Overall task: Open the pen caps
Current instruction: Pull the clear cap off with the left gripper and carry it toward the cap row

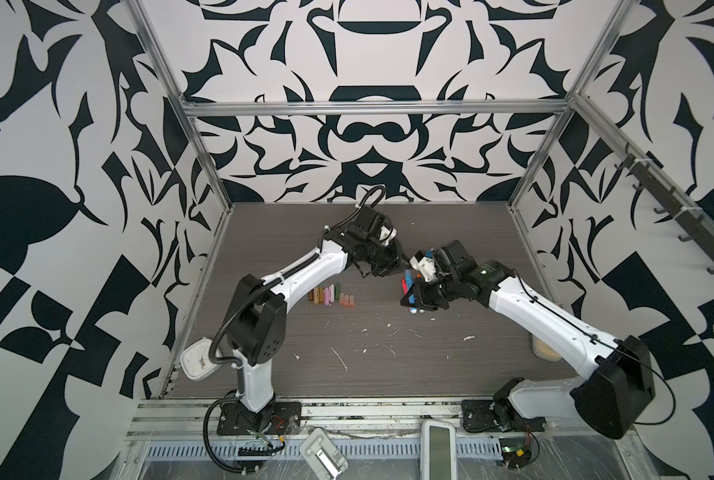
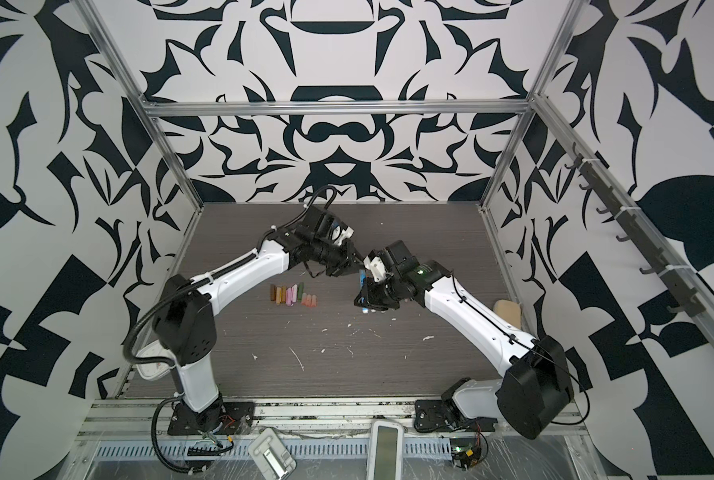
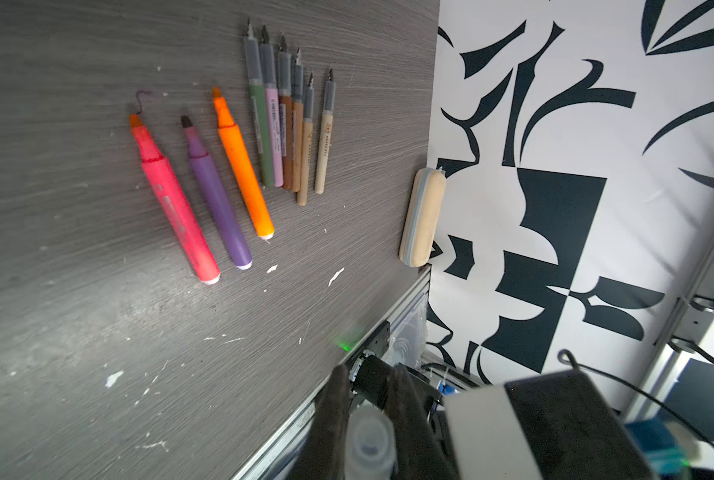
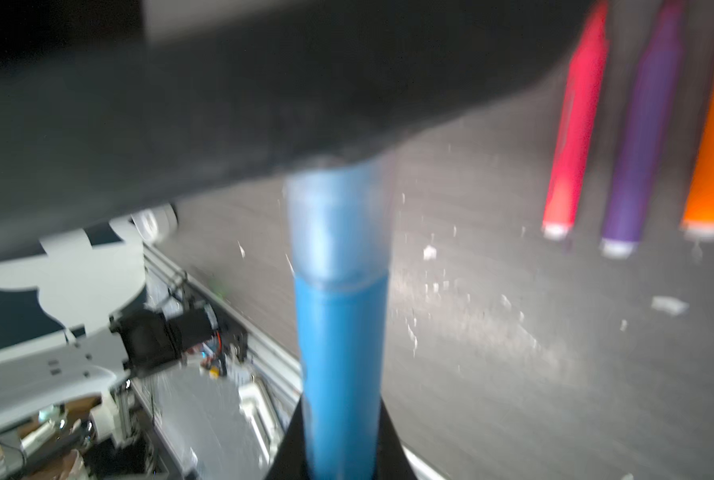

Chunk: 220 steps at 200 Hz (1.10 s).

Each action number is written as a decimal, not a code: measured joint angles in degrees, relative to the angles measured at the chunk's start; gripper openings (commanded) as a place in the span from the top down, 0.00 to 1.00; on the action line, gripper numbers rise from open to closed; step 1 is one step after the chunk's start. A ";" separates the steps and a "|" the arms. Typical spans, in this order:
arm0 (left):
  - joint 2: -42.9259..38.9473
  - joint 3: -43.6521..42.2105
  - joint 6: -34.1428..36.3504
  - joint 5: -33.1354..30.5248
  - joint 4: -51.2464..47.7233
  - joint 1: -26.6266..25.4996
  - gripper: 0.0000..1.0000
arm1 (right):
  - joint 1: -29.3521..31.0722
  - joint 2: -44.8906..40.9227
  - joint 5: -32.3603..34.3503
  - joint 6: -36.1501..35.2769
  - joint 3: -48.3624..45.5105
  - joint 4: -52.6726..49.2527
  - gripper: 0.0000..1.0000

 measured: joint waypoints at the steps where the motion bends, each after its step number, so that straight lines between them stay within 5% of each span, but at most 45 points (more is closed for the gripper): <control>1: 0.61 1.20 0.33 0.48 -0.98 0.22 1.00 | -0.02 -0.11 0.31 0.09 -0.15 0.63 1.00; 40: 21.18 41.94 6.56 -3.06 -15.96 14.62 1.00 | 9.77 -8.04 2.01 5.01 -9.97 1.27 1.00; 56: 24.61 50.01 8.96 -6.05 -21.03 20.28 1.00 | 11.74 -12.41 2.62 7.50 -13.81 -0.04 1.00; 83: 20.44 40.98 13.46 -11.52 -25.81 19.56 1.00 | 11.04 -17.79 5.90 10.38 -15.21 -1.11 1.00; 116: 18.03 29.42 18.84 -19.78 -33.86 8.44 1.00 | 10.95 -19.08 8.94 11.15 -15.21 -2.29 1.00; 152: 19.21 28.39 20.92 -28.87 -43.82 -0.59 1.00 | 10.62 -18.38 9.90 11.37 -15.21 -2.56 1.00; 220: 24.87 24.55 20.31 -37.86 -50.40 -2.78 1.00 | 10.34 -13.11 9.70 9.55 -14.14 -2.75 1.00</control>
